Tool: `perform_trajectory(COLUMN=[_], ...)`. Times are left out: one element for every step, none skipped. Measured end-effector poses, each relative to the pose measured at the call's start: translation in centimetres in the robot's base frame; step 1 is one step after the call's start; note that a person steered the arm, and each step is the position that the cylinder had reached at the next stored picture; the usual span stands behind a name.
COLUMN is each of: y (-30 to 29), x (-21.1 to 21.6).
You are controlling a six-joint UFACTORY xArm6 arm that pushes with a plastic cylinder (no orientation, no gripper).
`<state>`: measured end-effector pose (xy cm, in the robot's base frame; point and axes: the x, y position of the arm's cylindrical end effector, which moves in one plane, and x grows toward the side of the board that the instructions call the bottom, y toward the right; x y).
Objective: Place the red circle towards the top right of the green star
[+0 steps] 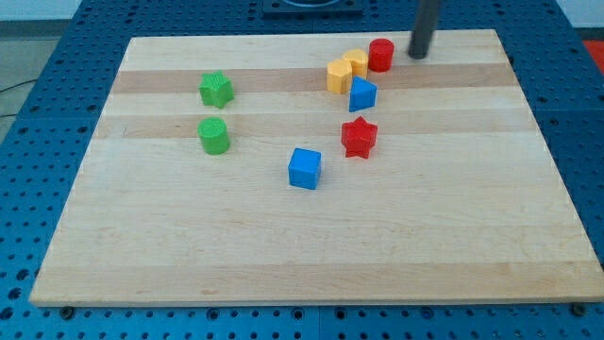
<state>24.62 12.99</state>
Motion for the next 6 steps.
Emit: perform_trajectory(y=[-5.3,-9.4,-14.3,-19.3,-18.6,-17.7], x=[0.0,0.0,0.0,0.5,0.6,1.0])
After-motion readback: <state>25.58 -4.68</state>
